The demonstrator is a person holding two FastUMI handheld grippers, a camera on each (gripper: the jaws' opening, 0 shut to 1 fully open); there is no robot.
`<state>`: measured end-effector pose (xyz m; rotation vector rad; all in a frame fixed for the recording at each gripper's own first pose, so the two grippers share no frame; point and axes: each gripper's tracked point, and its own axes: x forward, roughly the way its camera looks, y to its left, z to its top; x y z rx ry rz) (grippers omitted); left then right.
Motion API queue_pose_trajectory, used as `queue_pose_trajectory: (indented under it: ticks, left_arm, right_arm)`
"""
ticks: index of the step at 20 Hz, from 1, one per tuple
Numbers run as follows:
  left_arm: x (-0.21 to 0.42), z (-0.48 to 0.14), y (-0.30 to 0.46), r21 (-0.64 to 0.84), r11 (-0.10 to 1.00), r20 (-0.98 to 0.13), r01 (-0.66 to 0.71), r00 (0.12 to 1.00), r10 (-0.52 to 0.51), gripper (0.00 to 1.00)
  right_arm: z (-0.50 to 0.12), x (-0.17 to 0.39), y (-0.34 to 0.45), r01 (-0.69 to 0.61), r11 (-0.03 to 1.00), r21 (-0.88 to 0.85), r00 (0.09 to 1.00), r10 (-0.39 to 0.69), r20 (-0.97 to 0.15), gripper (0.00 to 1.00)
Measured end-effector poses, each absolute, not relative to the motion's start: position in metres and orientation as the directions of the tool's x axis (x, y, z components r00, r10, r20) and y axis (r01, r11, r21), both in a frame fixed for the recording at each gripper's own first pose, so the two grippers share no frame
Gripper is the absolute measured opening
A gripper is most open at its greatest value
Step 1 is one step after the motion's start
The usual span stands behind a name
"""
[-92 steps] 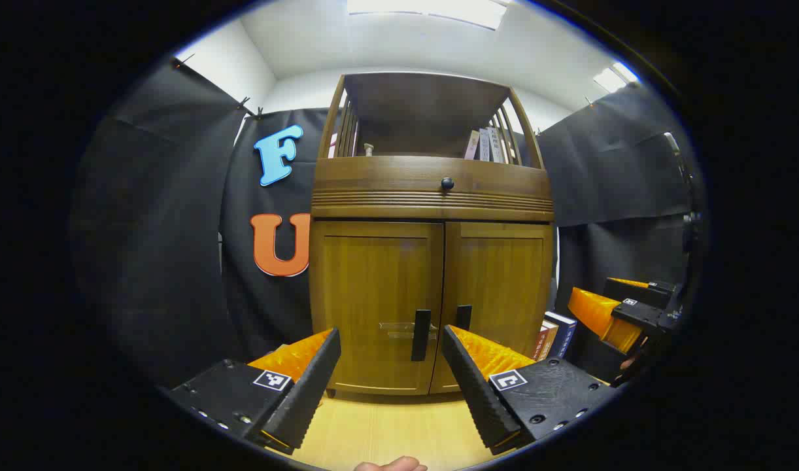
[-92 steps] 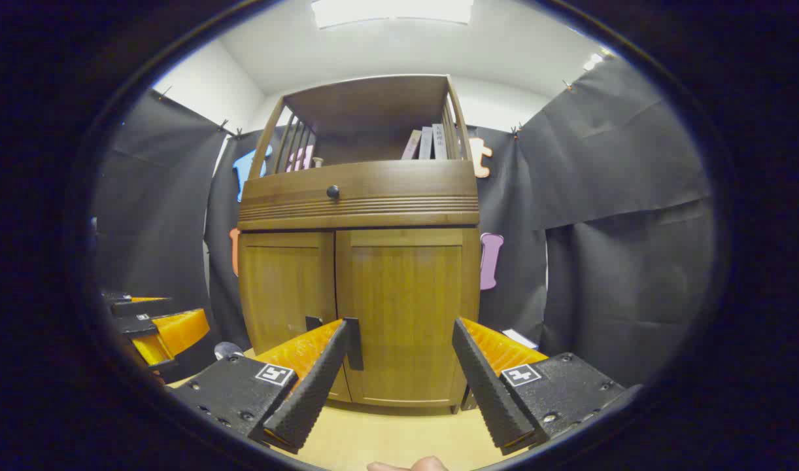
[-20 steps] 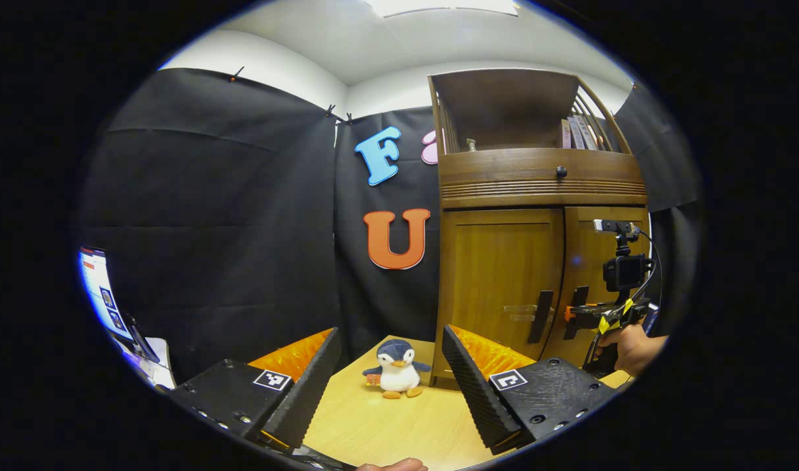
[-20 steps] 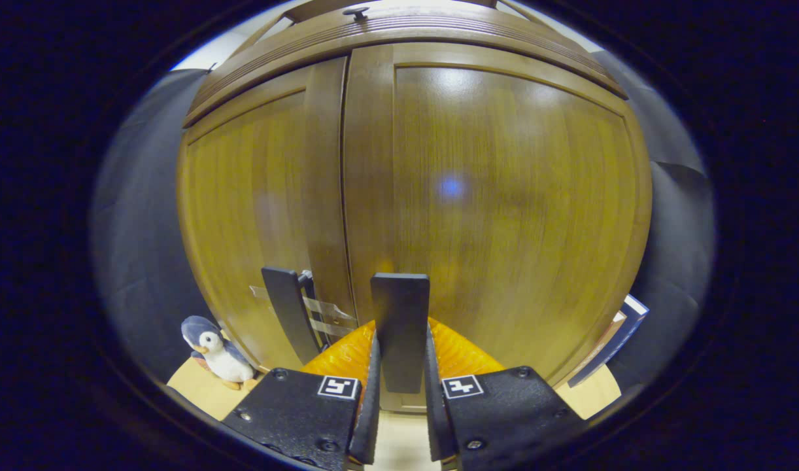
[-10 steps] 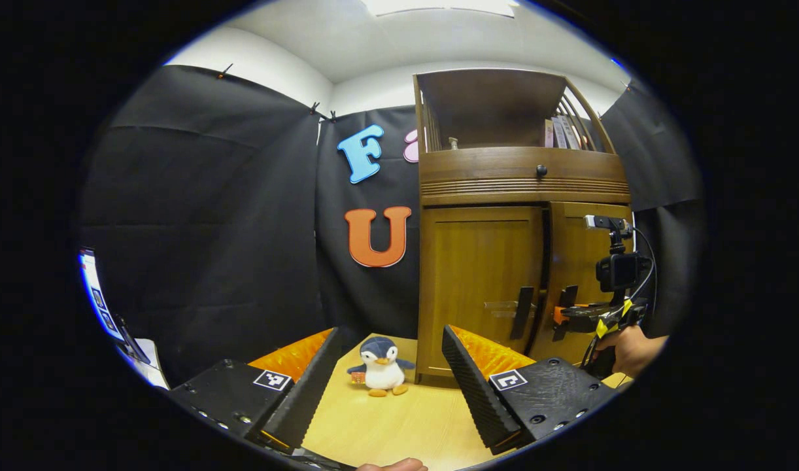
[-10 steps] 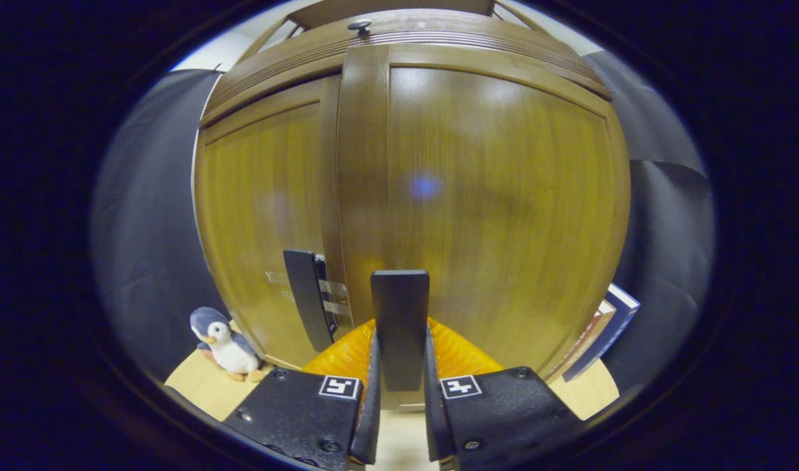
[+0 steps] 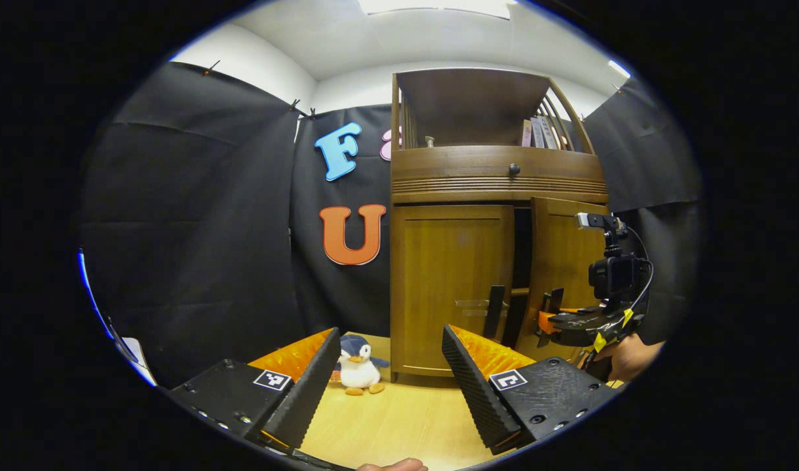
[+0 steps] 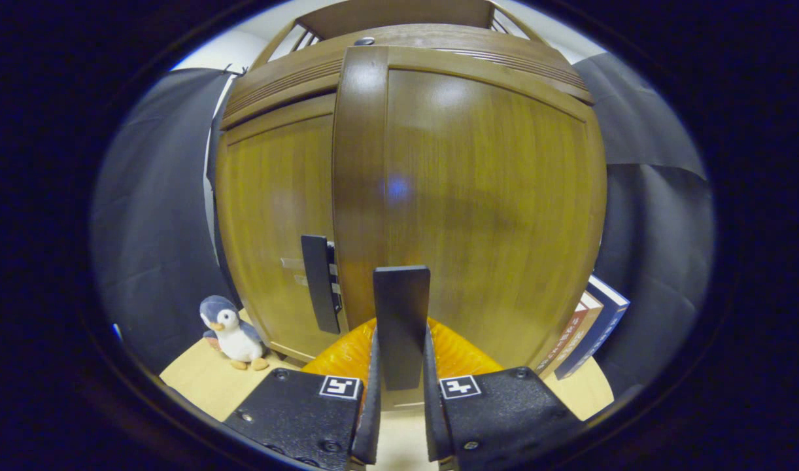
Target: Open the right door of the double-door shoe cabinet with the right hand, and open the left door with the left hand.
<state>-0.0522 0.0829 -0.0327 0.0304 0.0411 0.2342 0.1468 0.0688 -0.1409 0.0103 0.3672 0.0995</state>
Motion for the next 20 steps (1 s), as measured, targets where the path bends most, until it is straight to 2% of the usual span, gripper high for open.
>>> queue_pose_trajectory:
  ticks: [10, 20]
  left_arm:
    - [-0.044, -0.046, 0.075, 0.003, 0.977, -0.080, -0.214, 0.974, 0.214, 0.94]
    - [-0.037, -0.055, 0.065, -0.004, 0.981, -0.117, -0.196, 0.974, 0.194, 0.95]
  right_arm:
    - [-0.139, 0.112, 0.049, -0.090, 0.996, 0.028, 0.931, 0.094, -0.353, 0.31]
    - [-0.140, 0.076, 0.023, -0.042, 0.999, -0.004, 0.935, 0.038, -0.352, 0.31]
